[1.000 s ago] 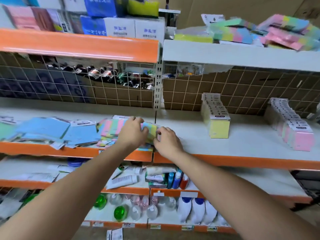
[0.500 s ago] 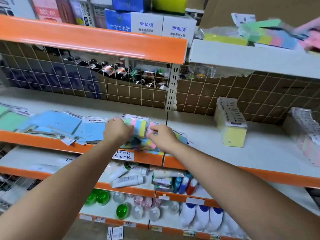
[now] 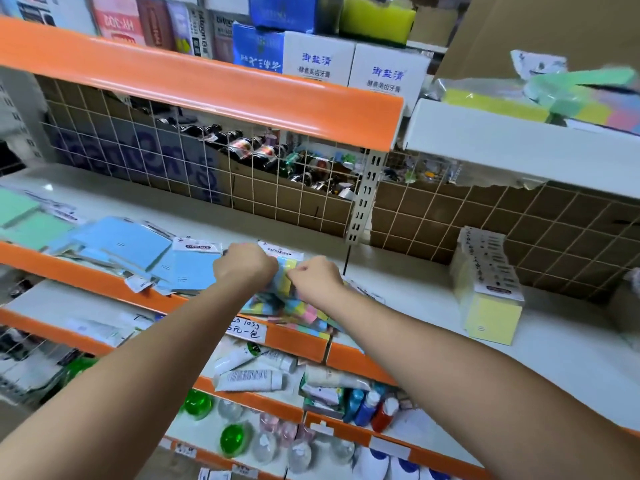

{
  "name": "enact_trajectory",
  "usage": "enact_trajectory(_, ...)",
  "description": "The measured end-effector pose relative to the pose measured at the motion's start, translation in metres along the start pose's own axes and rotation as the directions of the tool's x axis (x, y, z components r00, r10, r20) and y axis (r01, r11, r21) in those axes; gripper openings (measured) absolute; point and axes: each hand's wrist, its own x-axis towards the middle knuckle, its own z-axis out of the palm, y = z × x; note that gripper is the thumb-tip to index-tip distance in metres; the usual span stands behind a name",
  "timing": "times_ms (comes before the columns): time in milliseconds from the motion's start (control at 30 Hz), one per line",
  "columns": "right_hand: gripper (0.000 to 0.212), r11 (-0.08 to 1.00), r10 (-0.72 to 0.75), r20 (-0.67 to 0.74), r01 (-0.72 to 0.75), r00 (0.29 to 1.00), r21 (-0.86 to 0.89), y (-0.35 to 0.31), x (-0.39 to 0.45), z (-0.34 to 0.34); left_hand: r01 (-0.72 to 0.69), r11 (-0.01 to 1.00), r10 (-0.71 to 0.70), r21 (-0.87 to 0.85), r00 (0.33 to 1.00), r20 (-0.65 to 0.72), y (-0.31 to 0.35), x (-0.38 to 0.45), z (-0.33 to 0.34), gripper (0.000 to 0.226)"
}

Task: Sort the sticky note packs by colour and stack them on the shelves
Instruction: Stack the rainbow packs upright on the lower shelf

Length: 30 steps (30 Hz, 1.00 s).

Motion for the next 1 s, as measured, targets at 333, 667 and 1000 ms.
enact_trajectory(333,0.022,0.973,0.047,-0.211,0.004,0.976,0.231,-0.016,0.032,-0.015,-0.120,0.958,0.112,-0.260,0.993,-0.048,0.021,0.032,-0.013,0.040)
enact_trajectory(667,0.028,0.961,0.193,-0.180,-0.149,0.965,0.234,-0.003,0.084,-0.019,-0.252,0.844,0.346,-0.473,0.931,0.119,0.054,0.071,0.001,0.036)
enact_trajectory(1000,0.038,0.962,0.166,-0.070,-0.146,0.984,0.229,0.009,0.127,-0.016,-0.282,0.883,0.407,-0.374,0.857,0.315,0.077,0.119,0.028,0.040)
